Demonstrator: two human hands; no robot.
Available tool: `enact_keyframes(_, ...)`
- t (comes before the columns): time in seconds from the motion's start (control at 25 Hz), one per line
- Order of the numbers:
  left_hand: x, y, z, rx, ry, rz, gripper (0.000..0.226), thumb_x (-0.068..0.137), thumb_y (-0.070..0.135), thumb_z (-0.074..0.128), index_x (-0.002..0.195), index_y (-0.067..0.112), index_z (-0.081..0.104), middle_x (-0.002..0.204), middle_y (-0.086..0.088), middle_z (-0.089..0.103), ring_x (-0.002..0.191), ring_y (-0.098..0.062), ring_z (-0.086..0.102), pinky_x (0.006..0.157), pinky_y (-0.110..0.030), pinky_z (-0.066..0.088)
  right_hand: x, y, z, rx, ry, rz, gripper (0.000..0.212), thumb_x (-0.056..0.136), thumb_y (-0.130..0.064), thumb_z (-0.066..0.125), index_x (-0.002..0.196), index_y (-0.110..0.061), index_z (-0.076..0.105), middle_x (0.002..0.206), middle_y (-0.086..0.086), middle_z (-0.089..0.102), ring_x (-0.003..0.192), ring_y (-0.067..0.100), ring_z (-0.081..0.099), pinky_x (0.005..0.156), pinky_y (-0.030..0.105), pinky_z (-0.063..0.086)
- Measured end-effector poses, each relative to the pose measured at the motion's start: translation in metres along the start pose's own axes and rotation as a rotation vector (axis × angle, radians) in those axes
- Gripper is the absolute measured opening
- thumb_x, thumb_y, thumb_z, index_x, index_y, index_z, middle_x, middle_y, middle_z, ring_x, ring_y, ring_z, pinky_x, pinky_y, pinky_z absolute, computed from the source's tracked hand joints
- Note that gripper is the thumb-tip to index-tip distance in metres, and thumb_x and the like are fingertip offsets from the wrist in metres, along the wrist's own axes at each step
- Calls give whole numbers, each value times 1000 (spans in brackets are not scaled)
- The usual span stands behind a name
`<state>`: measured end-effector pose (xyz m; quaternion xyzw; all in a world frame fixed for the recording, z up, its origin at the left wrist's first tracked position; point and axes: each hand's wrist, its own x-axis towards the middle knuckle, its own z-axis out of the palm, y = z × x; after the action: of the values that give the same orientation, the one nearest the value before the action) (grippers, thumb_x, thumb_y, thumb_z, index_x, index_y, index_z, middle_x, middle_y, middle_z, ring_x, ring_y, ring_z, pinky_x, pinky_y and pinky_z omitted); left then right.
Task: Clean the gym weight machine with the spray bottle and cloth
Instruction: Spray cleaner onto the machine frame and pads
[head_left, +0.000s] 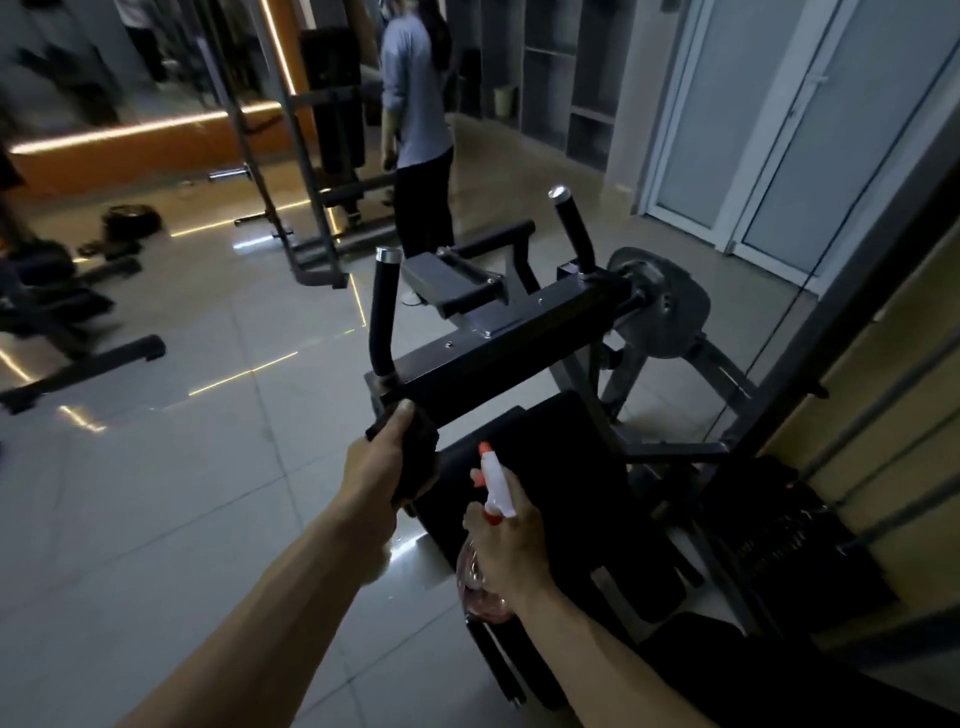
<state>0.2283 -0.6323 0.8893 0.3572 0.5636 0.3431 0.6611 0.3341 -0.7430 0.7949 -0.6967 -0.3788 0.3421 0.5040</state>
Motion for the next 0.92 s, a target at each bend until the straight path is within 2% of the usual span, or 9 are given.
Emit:
enact_keyframes(0.08, 8, 6, -16, 16, 12, 8, 38, 94, 46, 67, 116, 16, 65, 107, -13, 75, 89, -28, 74, 59, -32, 58, 3, 4, 23, 8, -9, 65, 37, 99, -26, 61, 135, -35, 55, 124, -14, 63, 110, 5, 62, 98, 29, 55)
enact_keyframes(0.16, 19, 13, -27, 21, 17, 4, 38, 95, 45, 66, 118, 15, 64, 106, -13, 75, 87, -27, 74, 62, -33, 59, 8, 6, 41, 4, 23, 106, 11, 99, -39, 60, 110, -38, 58, 106, -10, 66, 96, 10, 66, 87, 35, 59)
enact_keyframes(0.28, 40, 31, -38, 45, -7, 5, 38, 95, 45, 67, 116, 14, 64, 105, -13, 75, 91, -28, 73, 72, -38, 59, 20, 2, 61, -24, 113, 140, 32, 92, -65, 48, 95, -34, 55, 84, 1, 65, 74, 17, 69, 69, 46, 59)
enact_keyframes(0.36, 56, 42, -39, 52, -57, 12, 36, 95, 44, 67, 113, 13, 66, 102, -14, 75, 86, -27, 73, 75, -40, 60, 30, 0, 69, -13, 182, 158, 31, 93, -66, 46, 94, -36, 53, 82, 1, 66, 71, 15, 70, 67, 45, 60)
enact_keyframes(0.44, 68, 48, -32, 29, -90, 11, 36, 95, 42, 68, 112, 10, 66, 99, -14, 75, 83, -28, 73, 79, -42, 60, 38, -1, 66, 26, 241, 150, 21, 94, -64, 49, 94, -44, 53, 87, -3, 66, 74, 13, 70, 70, 43, 61)
enact_keyframes(0.56, 88, 45, -8, 51, -155, -15, 39, 94, 41, 70, 116, 8, 66, 100, -13, 76, 84, -29, 74, 69, -37, 60, 52, -3, 47, 83, 321, 163, 6, 100, -53, 54, 101, -47, 53, 94, -8, 63, 80, 18, 70, 76, 42, 61)
enact_keyframes(0.72, 111, 35, 48, 140, -246, -46, 46, 91, 45, 72, 119, 8, 64, 99, -16, 76, 71, -28, 74, 61, -37, 59, 82, 3, -3, 98, 439, 206, 23, 102, -51, 52, 122, -40, 55, 91, -6, 63, 78, 19, 71, 76, 44, 62)
enact_keyframes(0.8, 117, 36, 76, 160, -287, -56, 42, 93, 44, 70, 116, 9, 62, 97, -16, 75, 66, -26, 72, 63, -37, 58, 103, 12, -28, 80, 446, 198, 27, 101, -53, 52, 125, -41, 55, 97, -10, 64, 81, 15, 71, 79, 41, 61)
enact_keyframes(0.92, 125, 37, 121, 182, -284, -44, 36, 95, 39, 69, 113, 8, 62, 96, -16, 74, 67, -26, 71, 65, -37, 59, 139, 27, -64, 64, 421, 201, 50, 99, -59, 48, 138, -30, 57, 105, -13, 63, 93, 8, 69, 86, 37, 59)
